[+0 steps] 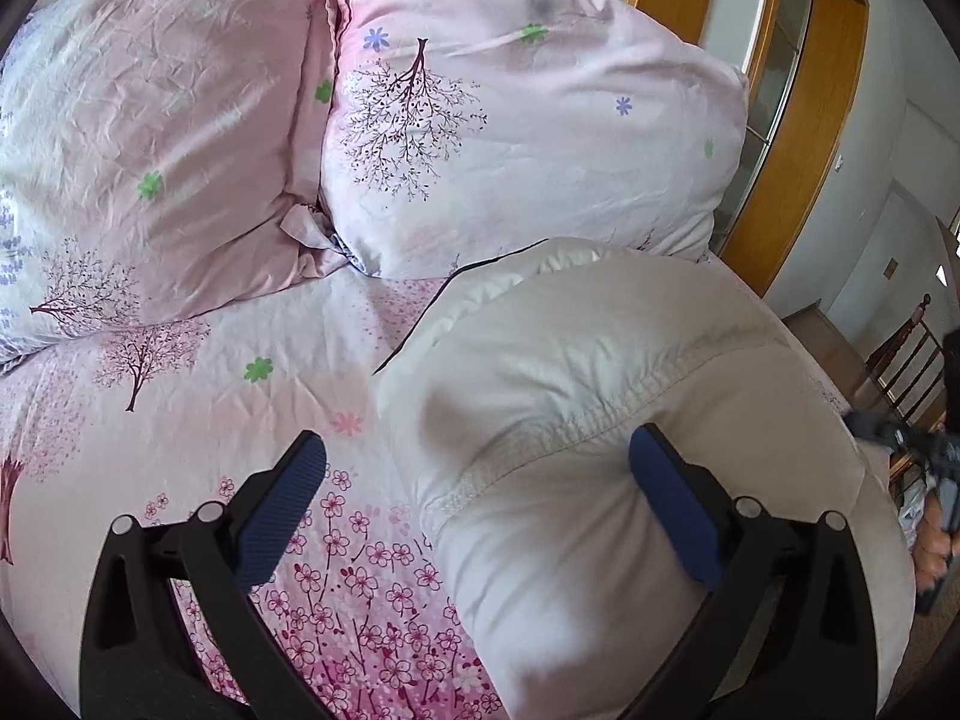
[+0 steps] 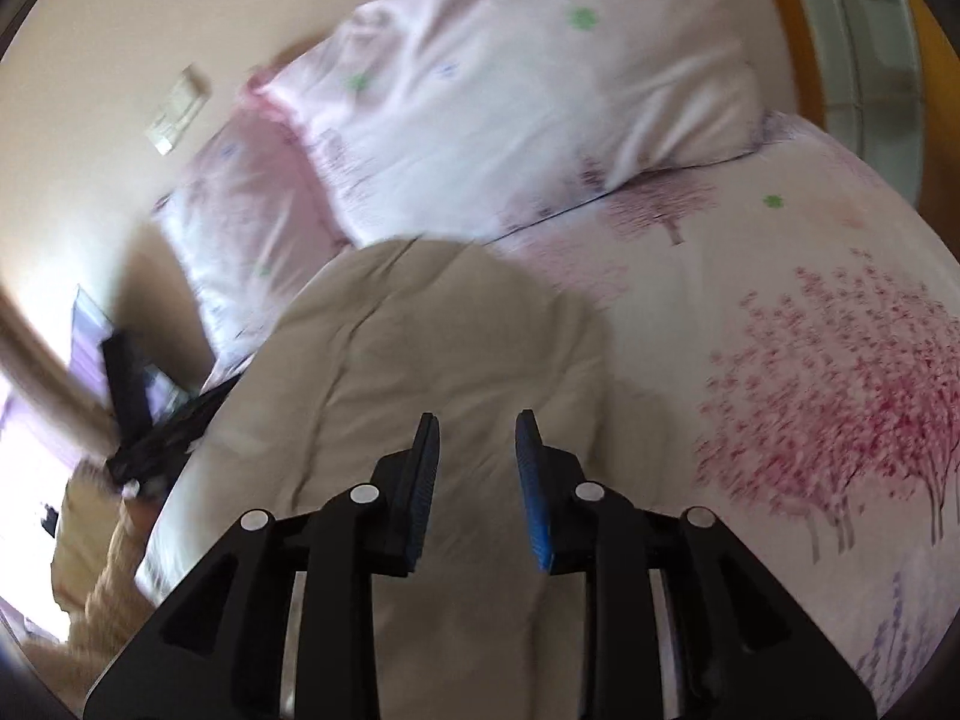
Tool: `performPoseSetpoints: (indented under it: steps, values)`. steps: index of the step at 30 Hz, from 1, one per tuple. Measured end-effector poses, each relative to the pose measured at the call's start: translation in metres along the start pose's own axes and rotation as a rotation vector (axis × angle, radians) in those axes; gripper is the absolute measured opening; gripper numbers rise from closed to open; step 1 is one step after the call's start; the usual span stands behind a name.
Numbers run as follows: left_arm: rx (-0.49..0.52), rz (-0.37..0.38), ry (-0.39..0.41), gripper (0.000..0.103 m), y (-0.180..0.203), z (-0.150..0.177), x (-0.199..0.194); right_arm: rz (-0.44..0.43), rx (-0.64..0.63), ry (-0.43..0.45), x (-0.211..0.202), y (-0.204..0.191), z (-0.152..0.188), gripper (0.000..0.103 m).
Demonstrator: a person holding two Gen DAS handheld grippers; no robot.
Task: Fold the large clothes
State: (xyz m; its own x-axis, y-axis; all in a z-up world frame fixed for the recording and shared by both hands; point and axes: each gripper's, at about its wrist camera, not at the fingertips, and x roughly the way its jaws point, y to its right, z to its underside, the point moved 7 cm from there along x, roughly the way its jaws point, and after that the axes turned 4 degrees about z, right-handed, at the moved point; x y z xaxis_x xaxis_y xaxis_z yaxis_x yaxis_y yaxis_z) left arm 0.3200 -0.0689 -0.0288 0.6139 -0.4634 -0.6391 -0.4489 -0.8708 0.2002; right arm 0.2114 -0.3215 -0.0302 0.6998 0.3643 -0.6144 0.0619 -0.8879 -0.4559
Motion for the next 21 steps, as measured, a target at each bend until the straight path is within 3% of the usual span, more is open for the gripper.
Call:
performPoseSetpoints:
  steps: [9,17,19,21]
  values:
    - [-0.011,0.007,0.008,0.101,0.000,0.002,0.000,-0.036,0.051,-0.080,0.035,0.007,0.017,0.025]
    - [-0.033,0.011,0.034,0.101,-0.003,0.003,-0.009,-0.059,0.080,-0.061,0.019,0.007,0.022,0.029]
    - [-0.047,0.033,0.042,0.101,-0.004,0.004,-0.016,-0.088,0.089,-0.045,0.007,0.005,0.017,0.047]
    - [-0.064,0.069,0.050,0.101,-0.005,0.006,-0.024,-0.094,0.109,-0.002,-0.009,0.006,0.009,0.085]
